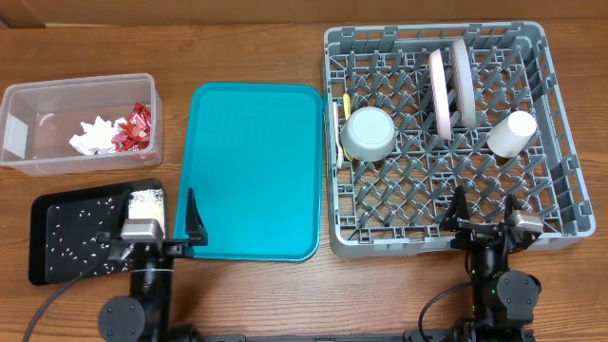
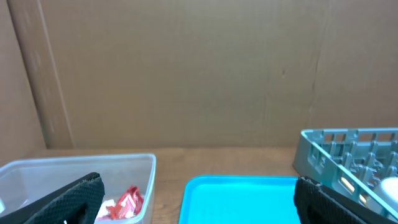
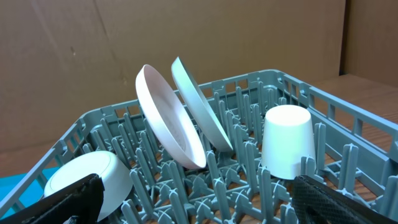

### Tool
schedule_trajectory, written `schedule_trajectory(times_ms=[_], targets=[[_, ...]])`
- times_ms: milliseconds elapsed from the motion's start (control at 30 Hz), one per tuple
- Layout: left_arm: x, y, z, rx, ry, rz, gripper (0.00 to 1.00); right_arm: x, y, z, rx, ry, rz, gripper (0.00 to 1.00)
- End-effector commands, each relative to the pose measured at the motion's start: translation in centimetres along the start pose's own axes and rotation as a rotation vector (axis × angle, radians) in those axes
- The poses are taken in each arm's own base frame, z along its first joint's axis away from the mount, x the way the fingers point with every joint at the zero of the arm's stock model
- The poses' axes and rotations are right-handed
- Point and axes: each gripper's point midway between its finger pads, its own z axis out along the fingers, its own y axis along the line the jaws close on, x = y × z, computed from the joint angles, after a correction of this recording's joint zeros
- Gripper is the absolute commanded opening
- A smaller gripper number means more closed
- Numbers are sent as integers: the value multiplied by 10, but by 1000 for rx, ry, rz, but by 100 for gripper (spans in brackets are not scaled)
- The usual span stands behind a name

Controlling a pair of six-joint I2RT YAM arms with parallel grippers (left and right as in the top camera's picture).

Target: Sort waste into correct bins and load items into the dishwasher rack

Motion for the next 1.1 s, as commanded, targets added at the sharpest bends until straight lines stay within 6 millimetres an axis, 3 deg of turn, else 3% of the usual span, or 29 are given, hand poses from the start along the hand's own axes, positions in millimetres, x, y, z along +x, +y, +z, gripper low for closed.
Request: schedule_trajectory(times_ms=[0,200,533,1067], targets=[[18,-6,2,37,-45,9,100,2,-1,0,2,-4,3,100],[46,-12,7,48,-36,6,100,2,-1,0,2,-4,3,100],[103,-8,3,27,195,0,100,2,-1,0,2,-4,3,100],[102,-7,3,23,194,1,100,2,-1,0,2,-4,3,100]])
